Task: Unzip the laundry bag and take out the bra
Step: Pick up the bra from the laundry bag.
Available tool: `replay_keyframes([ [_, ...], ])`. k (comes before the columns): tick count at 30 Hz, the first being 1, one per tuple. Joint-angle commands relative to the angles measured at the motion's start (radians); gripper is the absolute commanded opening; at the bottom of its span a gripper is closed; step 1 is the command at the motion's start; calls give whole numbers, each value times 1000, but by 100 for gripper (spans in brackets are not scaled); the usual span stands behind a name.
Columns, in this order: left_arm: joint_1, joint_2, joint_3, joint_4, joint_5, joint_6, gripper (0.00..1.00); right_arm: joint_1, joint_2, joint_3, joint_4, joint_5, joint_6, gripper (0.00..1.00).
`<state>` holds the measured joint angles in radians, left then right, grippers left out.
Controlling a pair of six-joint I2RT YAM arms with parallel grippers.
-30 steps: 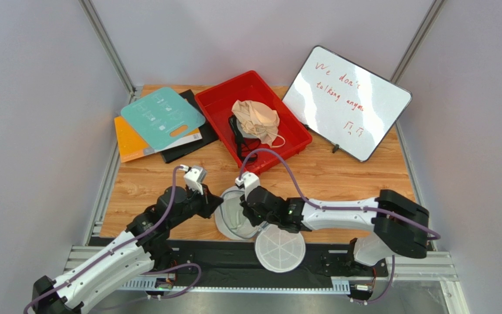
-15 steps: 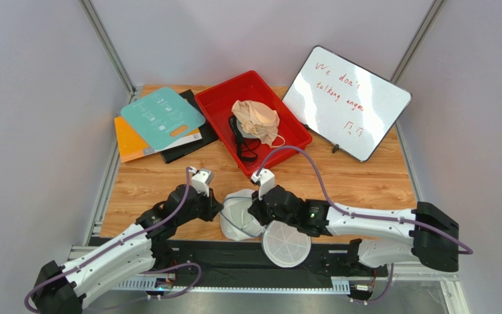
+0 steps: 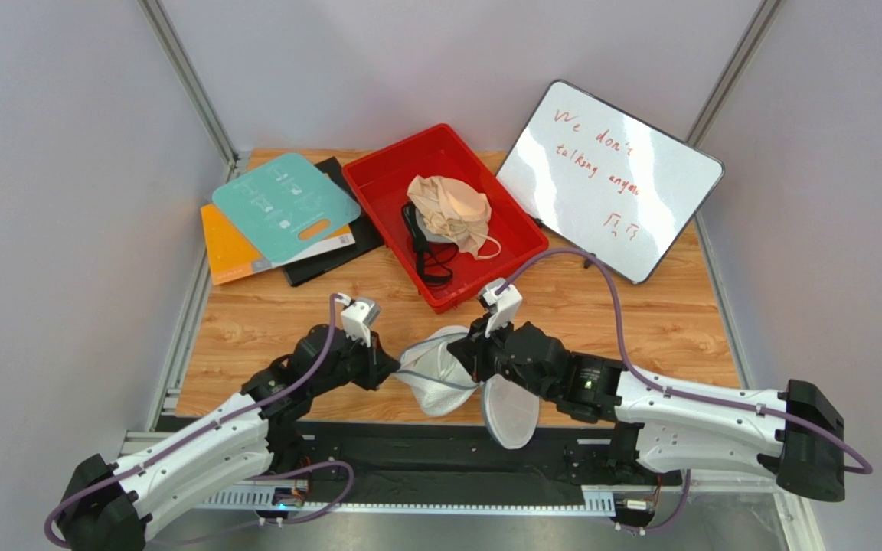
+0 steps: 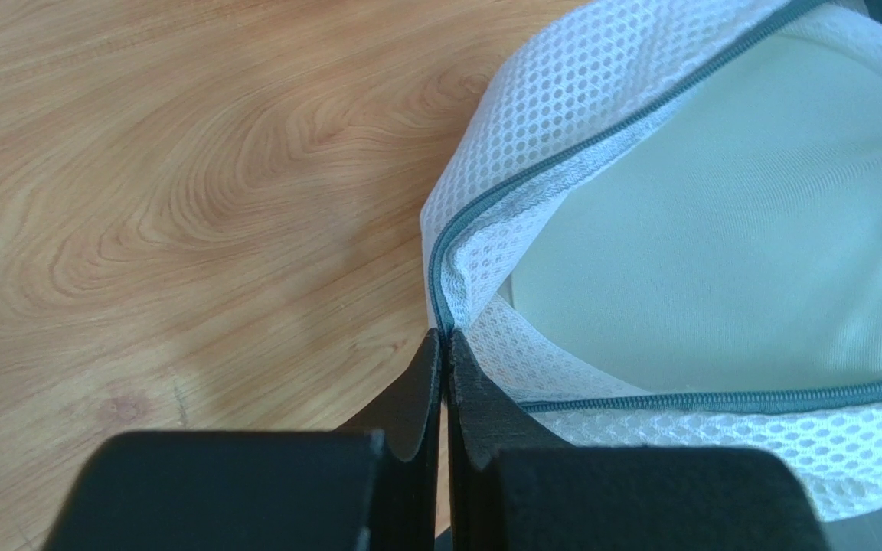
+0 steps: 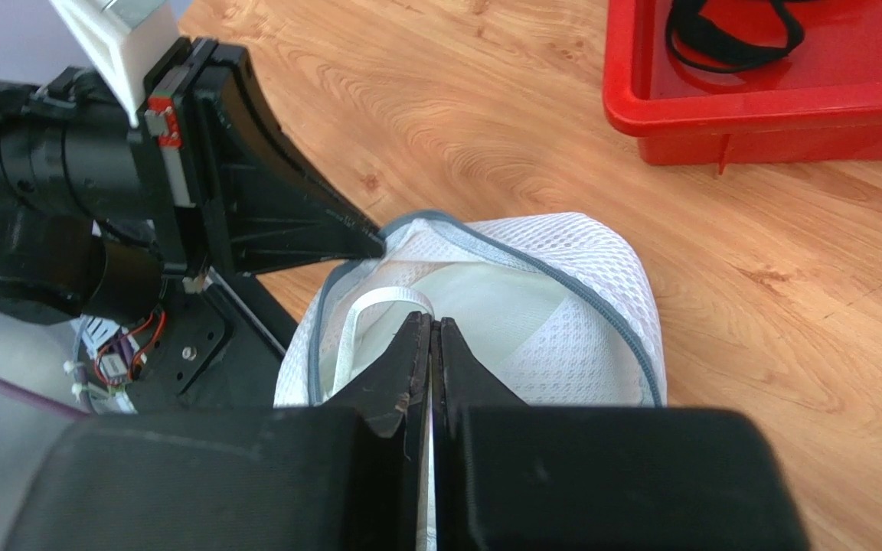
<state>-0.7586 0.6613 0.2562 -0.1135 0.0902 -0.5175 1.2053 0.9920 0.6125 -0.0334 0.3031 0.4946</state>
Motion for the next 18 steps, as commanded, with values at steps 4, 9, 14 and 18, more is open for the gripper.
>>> replay_keyframes([
  [4, -21, 50, 26, 81, 52, 36, 0, -15, 138, 65, 171, 48, 1, 0],
  [9, -80, 156, 75, 98, 26, 59, 0, -15, 186, 112, 213, 54, -14, 0],
  [14, -130, 242, 60, 187, 16, 37, 0, -33, 189, 159, 224, 114, -44, 0],
  [18, -175, 277, 67, 189, -15, 36, 0, -62, 186, 190, 236, 122, -30, 0],
])
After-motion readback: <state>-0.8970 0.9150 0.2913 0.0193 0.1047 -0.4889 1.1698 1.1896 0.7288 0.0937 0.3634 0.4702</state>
